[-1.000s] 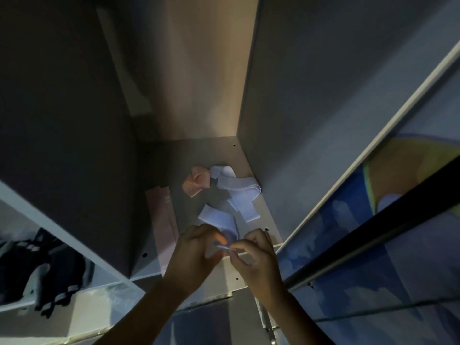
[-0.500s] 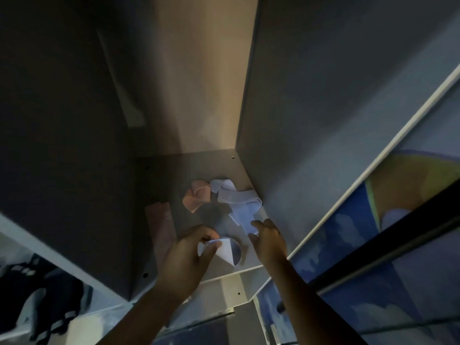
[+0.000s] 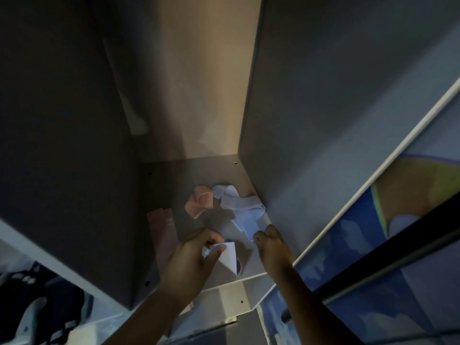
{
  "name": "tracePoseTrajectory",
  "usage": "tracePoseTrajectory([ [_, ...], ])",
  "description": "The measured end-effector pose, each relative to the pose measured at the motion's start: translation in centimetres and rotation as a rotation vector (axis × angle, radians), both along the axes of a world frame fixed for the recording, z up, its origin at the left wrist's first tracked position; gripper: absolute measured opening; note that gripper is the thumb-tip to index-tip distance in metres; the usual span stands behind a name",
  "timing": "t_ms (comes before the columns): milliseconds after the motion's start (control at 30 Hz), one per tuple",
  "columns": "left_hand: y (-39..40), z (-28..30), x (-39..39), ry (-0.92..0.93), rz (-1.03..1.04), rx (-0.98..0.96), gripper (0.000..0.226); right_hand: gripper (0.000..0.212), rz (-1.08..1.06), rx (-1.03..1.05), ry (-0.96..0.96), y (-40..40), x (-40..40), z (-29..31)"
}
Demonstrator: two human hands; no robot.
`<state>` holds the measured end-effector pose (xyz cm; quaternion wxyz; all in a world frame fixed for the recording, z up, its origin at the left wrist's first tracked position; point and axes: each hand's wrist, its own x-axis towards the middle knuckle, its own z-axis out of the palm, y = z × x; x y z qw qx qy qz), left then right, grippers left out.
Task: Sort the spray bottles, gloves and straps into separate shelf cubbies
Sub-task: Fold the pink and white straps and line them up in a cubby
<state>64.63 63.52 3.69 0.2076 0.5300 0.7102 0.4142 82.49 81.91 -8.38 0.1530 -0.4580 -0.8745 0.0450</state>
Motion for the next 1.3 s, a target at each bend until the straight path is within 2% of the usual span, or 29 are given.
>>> tracePoseTrajectory([
  [100,0.2,0.6,-0.3,0.005,-0.034,0.020,0.034,0.006,0.064,0.079,0.139,-0.3,-0.1,1.4],
  [167,0.1,1.4,-0.3,0.011,-0.041,0.031,0.031,0.015,0.102,0.114,0.230,-0.9,-0.3,3.7],
  [267,0.0,4.1,-0.2,0.007,-0.035,0.087,0.026,0.026,0.124,0.193,0.296,-1.7,-0.8,9.4],
  [400,-0.2,9.1,-0.5,0.020,-0.021,0.164,0.025,0.022,0.140,0.197,0.401,-2.1,-1.4,18.3],
  [467,-0.3,11.6,-1.1,0.048,0.023,0.184,0.016,0.025,0.124,0.213,0.401,-2.4,-1.4,22.3],
  [567,-0.5,16.3,-1.6,0.070,0.057,0.213,0.017,0.027,0.113,0.173,0.438,-2.9,-0.7,27.3],
  [633,-0.4,19.5,-2.1,0.087,0.084,0.226,0.011,0.017,0.122,0.091,0.465,-3.2,0.3,30.4],
  [733,-0.6,23.6,-3.0,0.128,0.119,0.258,0.008,0.007,0.254,0.039,0.482,-5.0,2.1,35.0],
  [800,-1.2,25.9,-3.2,0.126,0.100,0.257,0.010,0.003,0.326,-0.001,0.421,-6.9,2.9,37.8],
  [900,-2.2,28.8,-2.6,0.101,0.068,0.300,0.011,0.012,0.378,-0.026,0.372,-9.9,3.6,41.5],
  [967,-2.5,30.4,-1.9,0.128,0.060,0.322,0.011,0.010,0.424,-0.027,0.365,-11.5,3.9,44.0],
  [1100,-2.8,32.9,-0.4,0.119,0.010,0.354,0.010,0.004,0.541,0.025,0.410,-13.7,3.5,47.9],
  [1300,-3.9,36.6,1.2,-0.061,-0.183,0.372,0.010,0.007,0.540,0.070,0.533,-15.5,1.3,50.0],
])
